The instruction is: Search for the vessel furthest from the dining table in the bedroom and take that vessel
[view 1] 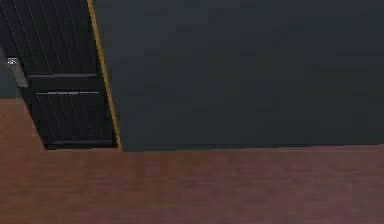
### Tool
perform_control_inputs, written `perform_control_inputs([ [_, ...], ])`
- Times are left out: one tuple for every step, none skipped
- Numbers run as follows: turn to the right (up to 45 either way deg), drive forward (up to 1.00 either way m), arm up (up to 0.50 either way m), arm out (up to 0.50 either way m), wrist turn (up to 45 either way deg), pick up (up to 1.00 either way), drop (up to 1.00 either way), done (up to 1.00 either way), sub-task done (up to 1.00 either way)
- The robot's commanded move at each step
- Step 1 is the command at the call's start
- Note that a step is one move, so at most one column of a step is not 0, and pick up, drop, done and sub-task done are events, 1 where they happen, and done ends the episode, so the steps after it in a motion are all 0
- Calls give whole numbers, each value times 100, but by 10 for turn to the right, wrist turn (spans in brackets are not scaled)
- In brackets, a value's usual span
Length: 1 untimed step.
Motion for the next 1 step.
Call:
perform_control_inputs([
  [0, 25, 0, 0, 0, 0, 0, 0, 0],
])
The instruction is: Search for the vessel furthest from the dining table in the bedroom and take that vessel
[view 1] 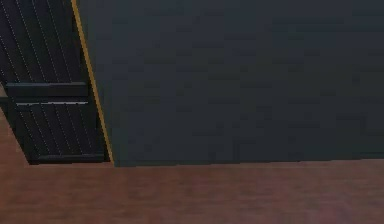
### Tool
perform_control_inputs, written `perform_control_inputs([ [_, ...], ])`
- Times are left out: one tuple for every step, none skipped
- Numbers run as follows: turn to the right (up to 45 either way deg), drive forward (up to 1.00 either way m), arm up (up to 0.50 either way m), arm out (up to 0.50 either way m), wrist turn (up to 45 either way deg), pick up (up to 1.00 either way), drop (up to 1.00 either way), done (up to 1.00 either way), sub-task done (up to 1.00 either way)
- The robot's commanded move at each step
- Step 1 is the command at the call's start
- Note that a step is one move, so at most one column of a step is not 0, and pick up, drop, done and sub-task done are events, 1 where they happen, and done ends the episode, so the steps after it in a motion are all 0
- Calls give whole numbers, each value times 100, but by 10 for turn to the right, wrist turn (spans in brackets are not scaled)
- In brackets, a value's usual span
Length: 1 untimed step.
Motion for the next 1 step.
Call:
perform_control_inputs([
  [-450, 0, 0, 0, 0, 0, 0, 0, 0],
])
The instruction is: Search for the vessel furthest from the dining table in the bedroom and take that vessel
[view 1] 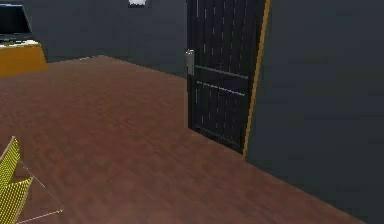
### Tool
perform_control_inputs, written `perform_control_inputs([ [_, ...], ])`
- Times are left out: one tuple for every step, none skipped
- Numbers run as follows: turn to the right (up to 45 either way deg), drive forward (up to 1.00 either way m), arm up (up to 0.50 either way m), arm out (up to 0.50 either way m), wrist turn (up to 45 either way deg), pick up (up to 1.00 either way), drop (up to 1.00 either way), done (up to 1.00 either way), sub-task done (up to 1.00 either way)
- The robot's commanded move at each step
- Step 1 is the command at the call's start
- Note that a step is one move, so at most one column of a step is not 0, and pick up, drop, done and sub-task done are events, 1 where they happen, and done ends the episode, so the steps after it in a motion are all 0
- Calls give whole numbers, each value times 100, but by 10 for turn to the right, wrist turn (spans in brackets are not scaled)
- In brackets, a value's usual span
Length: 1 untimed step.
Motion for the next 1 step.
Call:
perform_control_inputs([
  [-90, 0, 0, 0, 0, 0, 0, 0, 0],
])
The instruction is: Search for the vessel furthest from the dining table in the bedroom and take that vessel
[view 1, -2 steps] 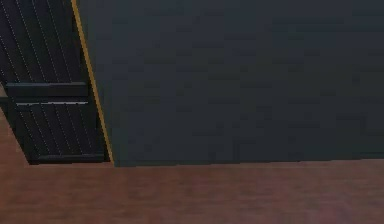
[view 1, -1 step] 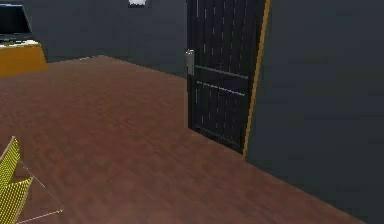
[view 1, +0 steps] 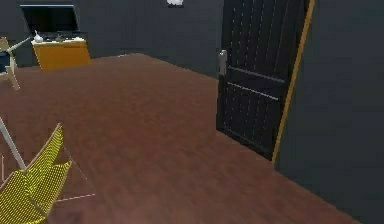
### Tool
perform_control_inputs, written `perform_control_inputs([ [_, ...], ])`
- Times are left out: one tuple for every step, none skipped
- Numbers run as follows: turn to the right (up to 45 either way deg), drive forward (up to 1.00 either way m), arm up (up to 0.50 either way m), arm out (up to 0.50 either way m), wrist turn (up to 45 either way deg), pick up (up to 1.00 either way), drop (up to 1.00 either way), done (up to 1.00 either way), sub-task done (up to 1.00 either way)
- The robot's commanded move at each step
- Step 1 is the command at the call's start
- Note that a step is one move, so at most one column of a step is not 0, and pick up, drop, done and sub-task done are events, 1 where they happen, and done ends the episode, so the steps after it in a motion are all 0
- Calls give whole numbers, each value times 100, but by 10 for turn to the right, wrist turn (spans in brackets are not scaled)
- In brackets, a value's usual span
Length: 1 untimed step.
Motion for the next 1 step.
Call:
perform_control_inputs([
  [0, 100, 0, 0, 0, 0, 0, 0, 0],
])
